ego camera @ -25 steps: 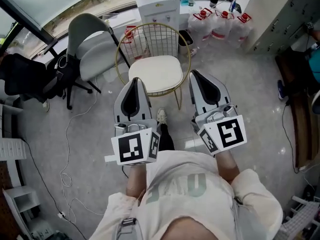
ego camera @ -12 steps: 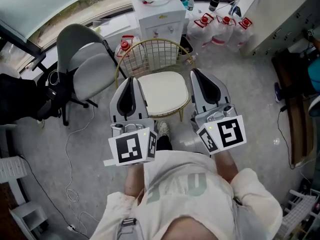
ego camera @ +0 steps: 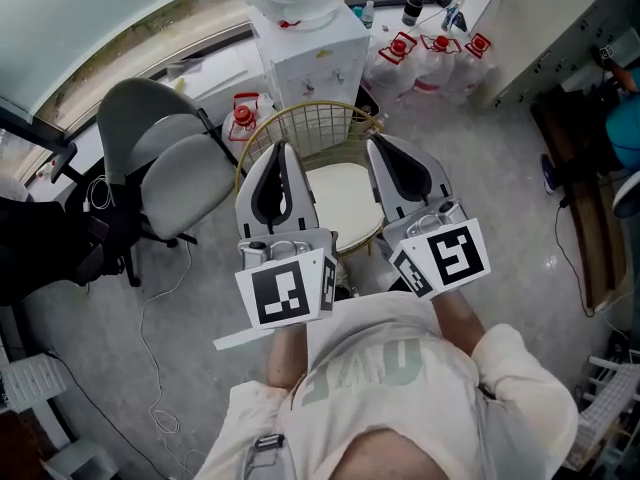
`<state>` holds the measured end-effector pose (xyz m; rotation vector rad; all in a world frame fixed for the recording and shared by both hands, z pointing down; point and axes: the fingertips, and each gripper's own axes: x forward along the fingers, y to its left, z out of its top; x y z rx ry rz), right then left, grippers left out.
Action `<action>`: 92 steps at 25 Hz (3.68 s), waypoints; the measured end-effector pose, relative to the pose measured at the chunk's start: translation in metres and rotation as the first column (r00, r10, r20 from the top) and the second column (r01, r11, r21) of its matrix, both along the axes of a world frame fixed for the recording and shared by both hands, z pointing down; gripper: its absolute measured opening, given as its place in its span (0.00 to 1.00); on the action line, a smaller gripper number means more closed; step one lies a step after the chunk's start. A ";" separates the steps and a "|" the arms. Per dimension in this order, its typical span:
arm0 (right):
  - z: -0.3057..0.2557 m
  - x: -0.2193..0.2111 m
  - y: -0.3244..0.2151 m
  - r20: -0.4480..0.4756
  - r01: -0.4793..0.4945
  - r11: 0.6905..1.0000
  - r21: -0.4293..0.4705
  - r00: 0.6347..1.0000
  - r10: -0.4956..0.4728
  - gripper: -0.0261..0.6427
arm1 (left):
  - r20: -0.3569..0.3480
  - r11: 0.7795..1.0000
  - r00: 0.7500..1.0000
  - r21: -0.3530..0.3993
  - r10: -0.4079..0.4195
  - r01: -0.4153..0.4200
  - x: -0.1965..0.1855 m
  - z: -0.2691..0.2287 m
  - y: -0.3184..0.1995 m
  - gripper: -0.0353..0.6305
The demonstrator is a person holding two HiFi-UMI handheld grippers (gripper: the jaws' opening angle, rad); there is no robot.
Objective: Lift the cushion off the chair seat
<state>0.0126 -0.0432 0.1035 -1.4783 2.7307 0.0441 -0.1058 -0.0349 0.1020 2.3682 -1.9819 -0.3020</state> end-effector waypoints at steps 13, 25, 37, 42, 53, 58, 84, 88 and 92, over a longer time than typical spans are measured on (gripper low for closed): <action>-0.003 -0.030 -0.035 -0.021 0.096 0.995 0.014 0.995 -0.095 0.06 | -0.009 0.996 0.997 -0.049 -0.076 0.076 -0.027 0.015 -0.017 0.07; -0.037 0.036 -0.065 -0.014 0.043 0.990 0.134 0.999 -0.042 0.06 | 0.025 0.998 0.998 0.001 -0.057 0.057 0.029 -0.012 -0.054 0.07; -0.036 0.066 -0.088 0.059 0.043 0.992 0.121 0.997 -0.050 0.06 | 0.064 0.997 0.995 -0.011 -0.074 0.075 0.057 -0.017 -0.068 0.07; -0.034 0.066 -0.096 0.051 0.065 0.991 0.121 0.996 -0.071 0.06 | 0.055 0.995 0.994 0.009 -0.096 0.096 0.056 -0.021 -0.071 0.07; 0.010 0.056 -0.118 0.020 0.105 0.993 0.044 0.994 -0.106 0.06 | -0.067 0.990 0.994 -0.113 -0.087 0.079 0.040 0.037 -0.090 0.07; 0.057 0.048 -0.129 -0.012 0.149 0.989 -0.015 0.989 -0.149 0.06 | -0.176 0.980 0.976 -0.176 -0.126 0.095 0.020 0.089 -0.093 0.09; 0.306 -0.025 -0.090 -0.076 0.367 0.864 -0.345 0.906 -0.415 0.06 | -0.812 0.864 0.348 -0.504 -0.468 -0.013 -0.005 0.509 0.058 0.31; 0.335 -0.033 -0.076 -0.088 0.400 0.837 -0.373 0.883 -0.461 0.06 | -0.837 0.853 0.237 -0.519 -0.494 -0.058 0.015 0.561 0.085 0.37; 0.358 -0.035 -0.058 -0.114 0.423 0.809 -0.407 0.855 -0.505 0.06 | -0.831 0.828 0.118 -0.554 -0.544 -0.086 0.046 0.599 0.113 0.37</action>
